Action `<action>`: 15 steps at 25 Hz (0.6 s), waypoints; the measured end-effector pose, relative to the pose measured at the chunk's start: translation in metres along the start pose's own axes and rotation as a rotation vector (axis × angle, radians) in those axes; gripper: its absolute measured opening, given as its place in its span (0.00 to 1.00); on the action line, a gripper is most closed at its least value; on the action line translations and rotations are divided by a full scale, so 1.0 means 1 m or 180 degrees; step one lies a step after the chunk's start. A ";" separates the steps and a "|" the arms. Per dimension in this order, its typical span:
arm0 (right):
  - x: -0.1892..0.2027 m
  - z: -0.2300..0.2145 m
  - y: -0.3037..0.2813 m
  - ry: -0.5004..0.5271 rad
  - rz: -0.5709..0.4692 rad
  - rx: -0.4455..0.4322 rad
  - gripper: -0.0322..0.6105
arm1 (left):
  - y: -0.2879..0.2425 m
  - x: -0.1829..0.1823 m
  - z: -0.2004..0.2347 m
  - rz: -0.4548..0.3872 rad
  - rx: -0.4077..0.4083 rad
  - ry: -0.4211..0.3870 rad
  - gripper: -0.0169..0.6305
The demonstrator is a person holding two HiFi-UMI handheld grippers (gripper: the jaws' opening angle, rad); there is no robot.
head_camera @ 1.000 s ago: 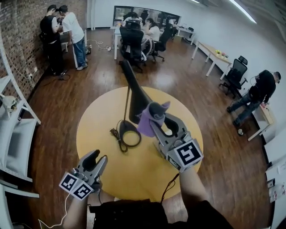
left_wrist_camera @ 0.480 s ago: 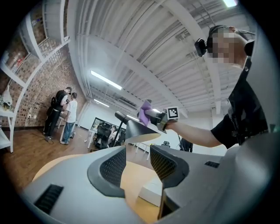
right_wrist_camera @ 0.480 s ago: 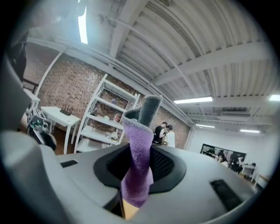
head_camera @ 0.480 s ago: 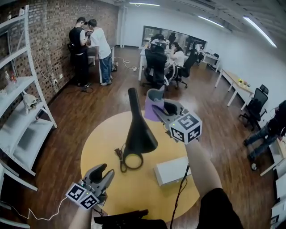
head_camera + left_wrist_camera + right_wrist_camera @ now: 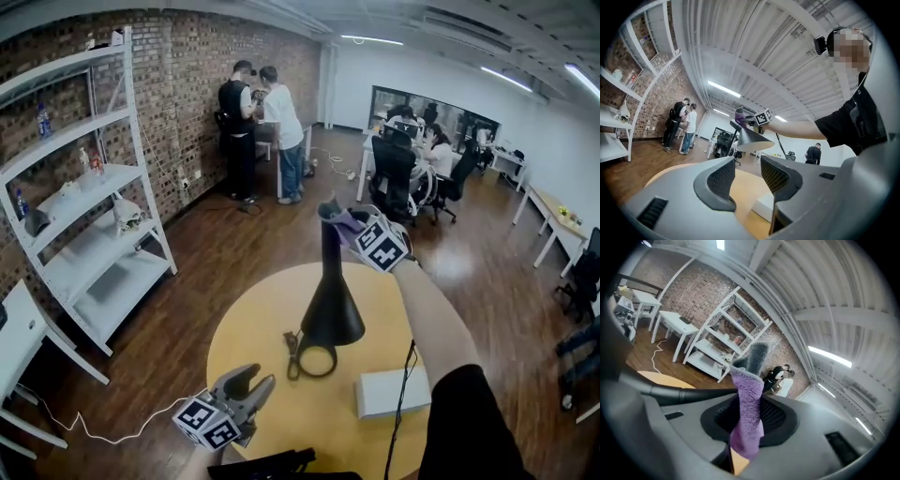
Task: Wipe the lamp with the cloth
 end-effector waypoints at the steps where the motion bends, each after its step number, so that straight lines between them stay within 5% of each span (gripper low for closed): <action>1: 0.003 0.007 -0.001 0.0070 0.0042 -0.0070 0.21 | 0.003 0.002 0.001 0.0000 0.0004 0.0014 0.27; 8: 0.011 0.059 0.049 0.0221 0.0105 -0.0661 0.21 | -0.006 0.007 0.005 -0.0063 0.0250 0.0054 0.27; 15: 0.034 0.121 0.116 0.1028 0.0515 -0.0745 0.21 | -0.017 0.011 -0.003 -0.0132 0.0599 0.0201 0.27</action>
Point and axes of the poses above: the fingertips, and each gripper's own axes: y backward along the fingers, z to its left, x out of its underside, the point moved 3 cm from there along y, backward along the fingers, and after that the axes turned 15 degrees about -y, right-handed, at the moved point
